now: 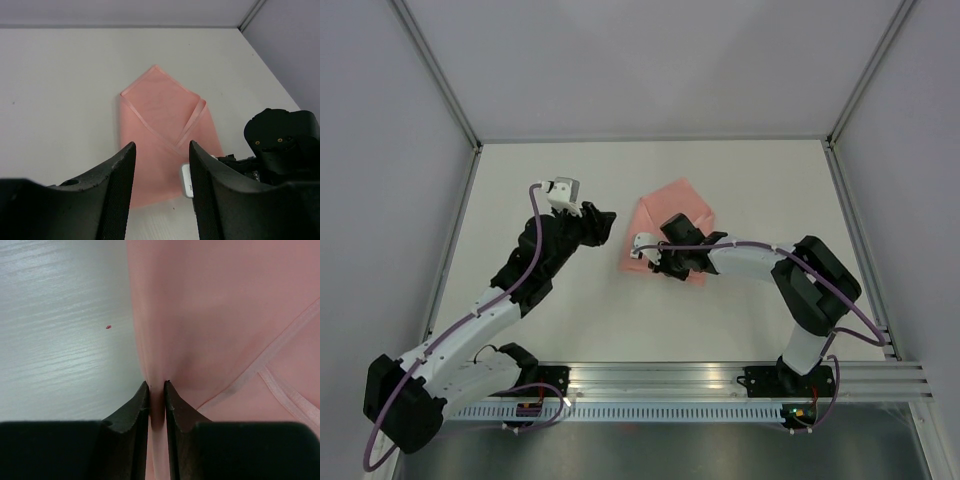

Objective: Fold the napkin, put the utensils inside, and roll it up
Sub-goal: Roll the napkin with the utensil

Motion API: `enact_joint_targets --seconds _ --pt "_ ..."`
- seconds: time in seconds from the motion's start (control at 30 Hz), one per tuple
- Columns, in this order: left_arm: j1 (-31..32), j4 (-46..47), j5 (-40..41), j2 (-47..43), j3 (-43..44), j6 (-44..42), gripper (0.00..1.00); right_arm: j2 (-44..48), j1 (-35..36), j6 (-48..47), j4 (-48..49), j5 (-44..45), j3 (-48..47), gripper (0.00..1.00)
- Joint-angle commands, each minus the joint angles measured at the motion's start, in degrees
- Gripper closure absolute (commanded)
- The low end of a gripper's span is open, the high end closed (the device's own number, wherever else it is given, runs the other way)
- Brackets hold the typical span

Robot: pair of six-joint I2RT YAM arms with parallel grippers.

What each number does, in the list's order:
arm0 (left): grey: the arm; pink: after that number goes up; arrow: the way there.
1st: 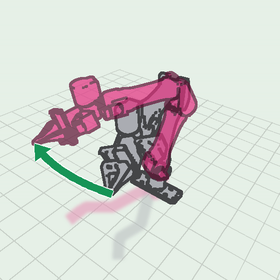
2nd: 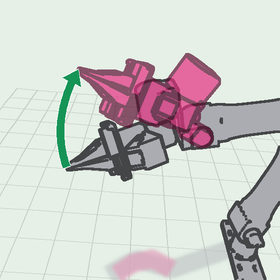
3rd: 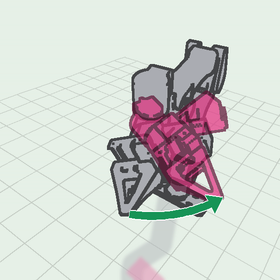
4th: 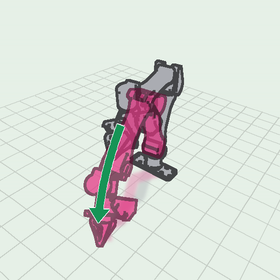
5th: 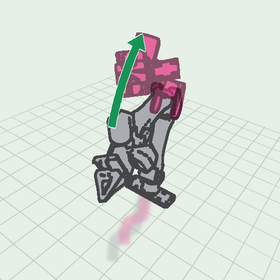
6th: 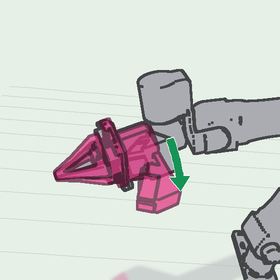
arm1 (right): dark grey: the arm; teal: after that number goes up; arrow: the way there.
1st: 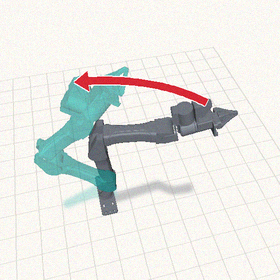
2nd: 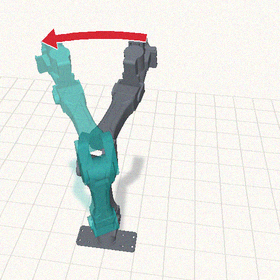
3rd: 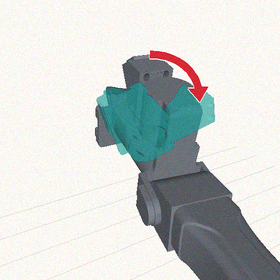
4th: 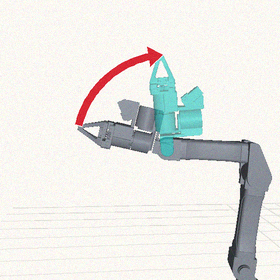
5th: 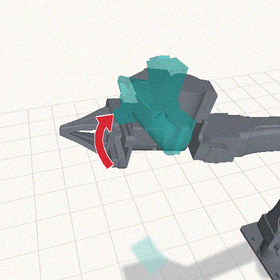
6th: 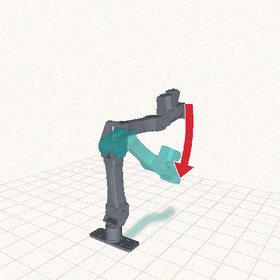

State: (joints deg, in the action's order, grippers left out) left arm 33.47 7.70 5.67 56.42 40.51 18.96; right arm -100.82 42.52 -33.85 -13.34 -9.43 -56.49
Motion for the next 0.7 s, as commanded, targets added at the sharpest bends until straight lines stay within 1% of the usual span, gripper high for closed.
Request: enact_joint_targets --seconds 0.0,0.13,0.27,0.47,0.5,0.57,0.6,0.67 --pt "0.1 7.7 2.4 -3.2 -3.0 -2.7 0.48 -2.4 -2.7 -2.0 -9.1 -5.1 2.0 0.83" --pt "0.2 12.7 3.1 -5.2 -6.4 -3.2 0.49 -2.6 -5.3 -3.9 -12.7 -9.3 1.2 0.84" --pt "1.7 16.2 4.5 -5.2 -8.7 -5.7 0.54 -3.1 -7.0 -5.5 -15.7 -13.2 -0.3 0.85" --pt "5.4 25.4 7.7 -6.5 -15.1 -11.6 0.55 -6.5 -11.4 -9.0 -22.2 -19.9 -3.9 0.88" --pt "5.8 27.8 7.7 -6.2 -16.7 -13.6 0.55 -7.2 -12.4 -9.8 -23.9 -21.5 -5.0 0.88" --pt "6.9 29.6 8.0 -5.5 -17.7 -15.0 0.55 -8.4 -13.3 -10.7 -25.3 -22.6 -6.3 0.88" --pt "7.3 30.6 7.8 -4.5 -19.1 -17.2 0.55 -8.8 -13.4 -11.1 -26.5 -22.9 -6.5 0.88" --pt "9.3 34.7 7.5 -3.2 -20.4 -18.9 0.55 -9.5 -14.1 -11.9 -27.0 -23.7 -6.9 0.89"
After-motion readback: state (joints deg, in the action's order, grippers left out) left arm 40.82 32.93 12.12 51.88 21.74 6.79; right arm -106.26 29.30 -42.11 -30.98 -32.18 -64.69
